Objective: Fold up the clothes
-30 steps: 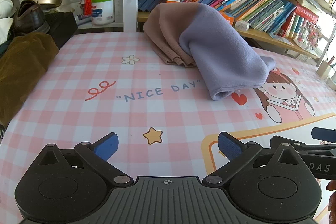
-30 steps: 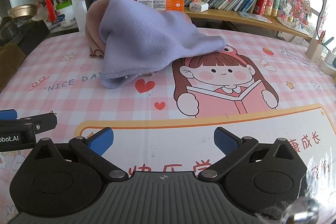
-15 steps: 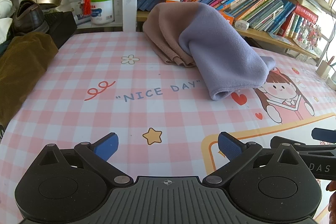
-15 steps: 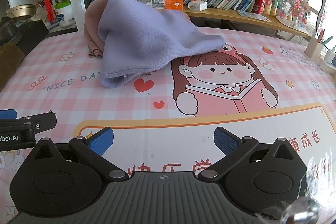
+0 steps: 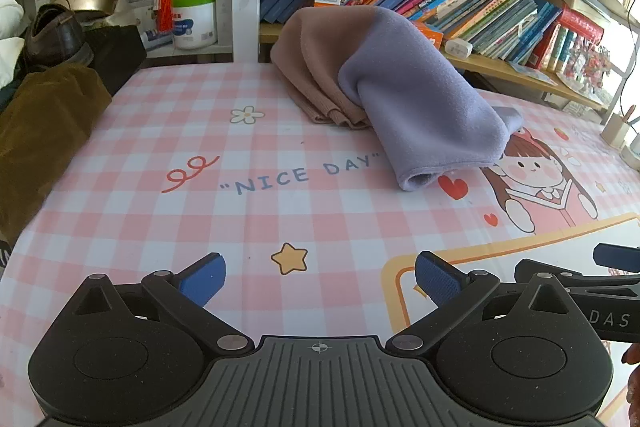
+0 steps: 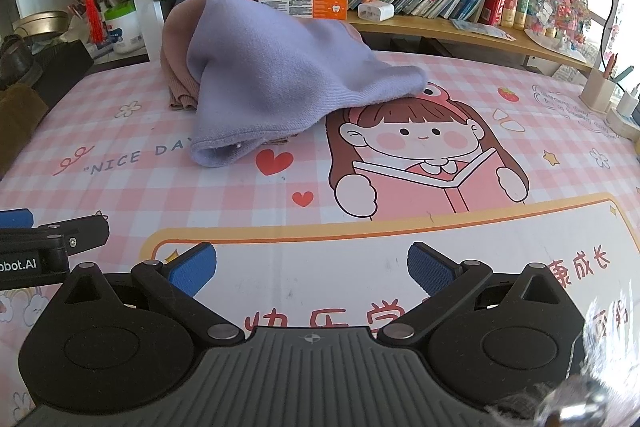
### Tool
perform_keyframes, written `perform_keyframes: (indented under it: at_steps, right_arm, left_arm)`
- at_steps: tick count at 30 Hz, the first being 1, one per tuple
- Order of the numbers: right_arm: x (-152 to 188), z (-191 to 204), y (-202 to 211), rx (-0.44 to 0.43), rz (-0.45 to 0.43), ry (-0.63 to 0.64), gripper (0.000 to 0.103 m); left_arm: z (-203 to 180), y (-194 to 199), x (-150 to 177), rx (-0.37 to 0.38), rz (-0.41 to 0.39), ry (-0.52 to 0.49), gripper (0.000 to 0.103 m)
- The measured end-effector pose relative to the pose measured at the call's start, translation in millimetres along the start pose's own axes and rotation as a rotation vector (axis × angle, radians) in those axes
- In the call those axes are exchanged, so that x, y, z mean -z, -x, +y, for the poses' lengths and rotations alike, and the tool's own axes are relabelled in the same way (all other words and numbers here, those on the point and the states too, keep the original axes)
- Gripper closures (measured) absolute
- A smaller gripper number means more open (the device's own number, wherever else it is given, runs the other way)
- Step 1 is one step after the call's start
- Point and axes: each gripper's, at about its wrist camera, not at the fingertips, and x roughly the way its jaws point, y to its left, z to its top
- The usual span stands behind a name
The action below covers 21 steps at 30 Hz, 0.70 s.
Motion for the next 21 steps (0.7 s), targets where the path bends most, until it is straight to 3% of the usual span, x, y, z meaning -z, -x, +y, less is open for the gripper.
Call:
perform_keyframes:
  at_steps: [21]
  right_arm:
    - [3.2, 0.8, 3.6, 0.004, 0.006, -0.006, 0.000]
  left_arm:
    - [-0.1, 0.9, 1.8, 0.032, 0.010, 0.004, 0.001]
